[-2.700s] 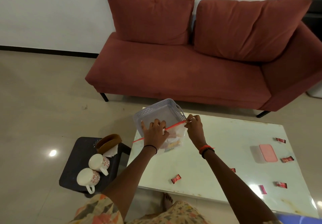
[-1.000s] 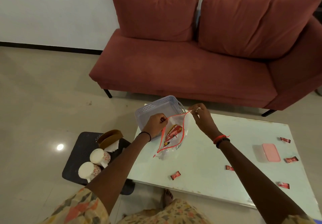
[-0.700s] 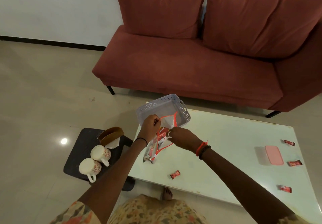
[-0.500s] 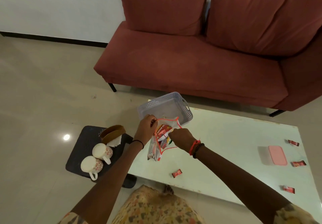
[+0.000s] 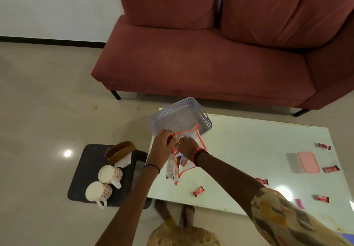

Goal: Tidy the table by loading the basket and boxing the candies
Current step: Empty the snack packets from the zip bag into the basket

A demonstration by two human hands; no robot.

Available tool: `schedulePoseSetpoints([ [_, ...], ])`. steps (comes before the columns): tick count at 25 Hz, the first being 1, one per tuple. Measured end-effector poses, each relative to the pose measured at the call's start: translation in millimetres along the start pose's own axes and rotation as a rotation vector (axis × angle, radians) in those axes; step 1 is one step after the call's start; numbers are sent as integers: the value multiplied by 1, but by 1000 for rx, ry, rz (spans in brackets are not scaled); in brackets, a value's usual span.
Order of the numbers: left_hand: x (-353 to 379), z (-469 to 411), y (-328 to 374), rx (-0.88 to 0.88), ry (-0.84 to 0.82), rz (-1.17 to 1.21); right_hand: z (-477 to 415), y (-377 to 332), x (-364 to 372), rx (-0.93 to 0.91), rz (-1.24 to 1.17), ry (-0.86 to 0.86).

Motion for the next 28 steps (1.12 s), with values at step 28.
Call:
schedulePoseSetpoints([
  [28,-79,-134,-86,-40,143,182,-134,148,166,1078,-1228,190],
])
Point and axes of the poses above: each hand's wrist, its own z-axis away from the middle knuckle, its own x-axis out of the palm, y = z × x, the point moved 2 cm from there along -z, towards the middle knuckle, and after that the axes turned 13 degrees about z, right-handed, at the moved point
